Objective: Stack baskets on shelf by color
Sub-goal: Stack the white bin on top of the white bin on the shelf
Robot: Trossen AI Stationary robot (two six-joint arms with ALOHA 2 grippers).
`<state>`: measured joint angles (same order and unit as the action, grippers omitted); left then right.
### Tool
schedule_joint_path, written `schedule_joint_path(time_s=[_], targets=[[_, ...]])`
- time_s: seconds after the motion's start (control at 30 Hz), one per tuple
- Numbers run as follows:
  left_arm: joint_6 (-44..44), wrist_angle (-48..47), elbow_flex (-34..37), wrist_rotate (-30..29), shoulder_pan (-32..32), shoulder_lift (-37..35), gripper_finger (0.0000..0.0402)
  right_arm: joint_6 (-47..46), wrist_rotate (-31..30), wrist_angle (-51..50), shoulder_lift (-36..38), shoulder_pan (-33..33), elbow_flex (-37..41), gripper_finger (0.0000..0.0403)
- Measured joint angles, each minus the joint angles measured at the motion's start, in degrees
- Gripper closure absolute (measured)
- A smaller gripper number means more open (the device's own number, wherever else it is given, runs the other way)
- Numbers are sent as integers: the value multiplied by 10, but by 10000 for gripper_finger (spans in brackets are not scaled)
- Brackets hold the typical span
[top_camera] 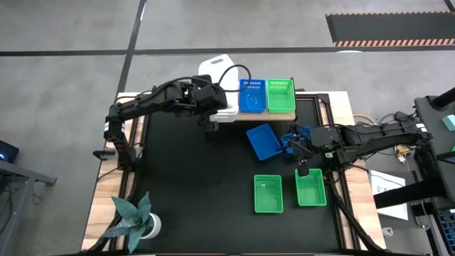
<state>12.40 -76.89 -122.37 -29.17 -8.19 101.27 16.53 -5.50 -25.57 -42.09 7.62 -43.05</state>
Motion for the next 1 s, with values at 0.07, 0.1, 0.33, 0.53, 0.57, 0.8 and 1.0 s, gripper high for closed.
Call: schedule_joint_path(time_s=[0.07, 0.1, 0.33, 0.53, 0.57, 0.8, 1.0], targets=[[0, 1, 0, 0, -1, 0, 387, 0, 0, -1, 0, 0, 0, 346], [0, 4, 0, -1, -1, 0, 379, 0, 0, -1, 0, 0, 0, 346], [0, 10, 1, 0, -4, 0, 318, 0, 0, -5, 0, 0, 0, 346], [3, 20, 1, 0, -4, 0, 287, 0, 0, -7, 0, 0, 0, 346], [5, 19, 1, 0, -4, 0, 284, 0, 0, -7, 0, 0, 0, 346], [6, 11, -3, 0, 4, -16, 280, 0, 0, -7, 0, 0, 0, 346], [0, -3, 0, 0, 16, -49, 280, -3, 0, -5, 0, 0, 0, 346]])
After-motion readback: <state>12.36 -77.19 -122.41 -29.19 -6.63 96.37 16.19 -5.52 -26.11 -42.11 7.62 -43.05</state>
